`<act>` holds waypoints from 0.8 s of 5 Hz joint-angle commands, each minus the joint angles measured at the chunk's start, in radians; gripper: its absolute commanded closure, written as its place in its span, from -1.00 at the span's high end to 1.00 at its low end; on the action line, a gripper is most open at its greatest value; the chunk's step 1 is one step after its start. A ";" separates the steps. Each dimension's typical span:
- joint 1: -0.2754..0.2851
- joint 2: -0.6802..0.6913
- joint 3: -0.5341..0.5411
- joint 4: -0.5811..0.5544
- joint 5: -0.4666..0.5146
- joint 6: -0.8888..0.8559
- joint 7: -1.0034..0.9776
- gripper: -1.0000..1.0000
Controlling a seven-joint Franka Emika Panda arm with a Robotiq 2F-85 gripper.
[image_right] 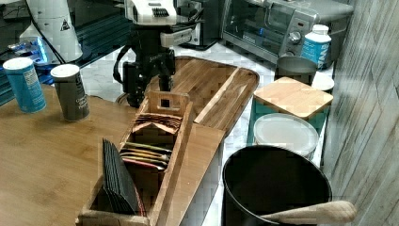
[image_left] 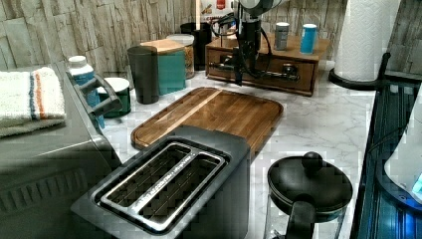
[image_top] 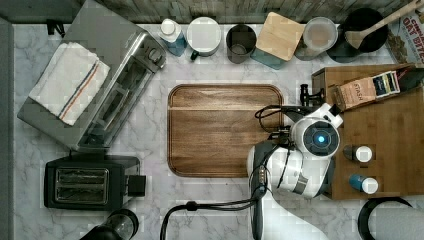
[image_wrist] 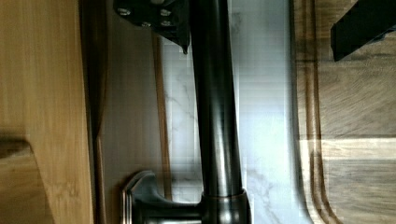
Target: Open the drawer.
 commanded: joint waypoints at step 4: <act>0.231 -0.085 0.228 -0.161 0.049 0.059 0.205 1.00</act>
